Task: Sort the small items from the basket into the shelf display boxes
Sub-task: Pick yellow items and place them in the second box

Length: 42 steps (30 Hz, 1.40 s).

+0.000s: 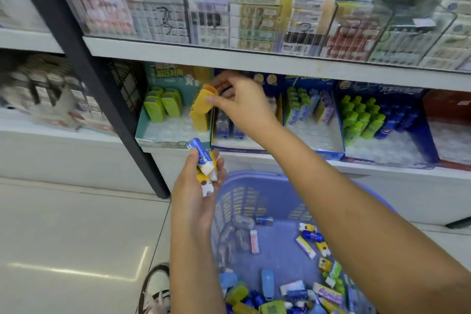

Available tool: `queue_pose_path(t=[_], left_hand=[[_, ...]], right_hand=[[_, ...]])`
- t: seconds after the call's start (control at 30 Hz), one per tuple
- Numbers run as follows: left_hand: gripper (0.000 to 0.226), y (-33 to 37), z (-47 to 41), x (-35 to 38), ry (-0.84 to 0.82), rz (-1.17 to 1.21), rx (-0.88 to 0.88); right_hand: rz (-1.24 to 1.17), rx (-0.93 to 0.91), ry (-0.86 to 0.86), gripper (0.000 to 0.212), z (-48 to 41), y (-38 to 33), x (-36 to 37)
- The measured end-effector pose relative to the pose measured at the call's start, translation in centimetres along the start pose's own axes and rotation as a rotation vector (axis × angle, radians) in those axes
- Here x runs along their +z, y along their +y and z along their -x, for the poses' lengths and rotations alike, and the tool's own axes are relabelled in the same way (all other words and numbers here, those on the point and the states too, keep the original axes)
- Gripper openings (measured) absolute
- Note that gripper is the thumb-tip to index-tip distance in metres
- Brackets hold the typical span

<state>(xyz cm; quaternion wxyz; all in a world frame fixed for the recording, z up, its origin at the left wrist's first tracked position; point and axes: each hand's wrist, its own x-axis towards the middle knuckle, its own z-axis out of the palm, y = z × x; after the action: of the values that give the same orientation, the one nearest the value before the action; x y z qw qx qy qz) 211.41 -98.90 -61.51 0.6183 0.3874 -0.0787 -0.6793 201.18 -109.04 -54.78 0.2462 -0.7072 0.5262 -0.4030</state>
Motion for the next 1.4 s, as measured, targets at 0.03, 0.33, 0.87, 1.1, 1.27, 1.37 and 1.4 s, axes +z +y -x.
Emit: queue_pose_path(t=[0.03,0.33,0.87,1.1,1.27,1.37,1.4], left_hand=[[0.025,0.4,-0.1,-0.3,0.013,-0.001,0.014],[0.023,2.5,-0.6,-2.6,0.033,0.039,0.054],[0.020,2.2,0.3,-2.3,0.063,-0.193,0.082],[0.020,1.0,1.2,-1.5,0.043,-0.551,0.284],[0.012,-0.3,1.7,0.0,-0.196,-0.747,0.302],[0.009,-2.2,2.2,1.7,-0.177,-0.685,0.210],[0.011,-2.9,2.2,2.2,-0.143,-0.627,0.153]], right_hand=[[0.066,-0.015,-0.045,0.020,-0.6,-0.2,0.7],[0.445,-0.061,-0.247,0.024,-1.0,0.5,3.6],[0.876,-0.250,-0.292,0.023,-0.9,0.4,5.3],[0.043,0.164,-0.286,0.025,3.1,-1.5,0.1],[-0.328,0.302,-0.381,0.003,8.6,0.4,-4.3],[-0.386,0.357,-0.152,0.008,10.0,2.8,-6.7],[-0.374,0.366,-0.036,0.010,10.1,3.7,-7.6]])
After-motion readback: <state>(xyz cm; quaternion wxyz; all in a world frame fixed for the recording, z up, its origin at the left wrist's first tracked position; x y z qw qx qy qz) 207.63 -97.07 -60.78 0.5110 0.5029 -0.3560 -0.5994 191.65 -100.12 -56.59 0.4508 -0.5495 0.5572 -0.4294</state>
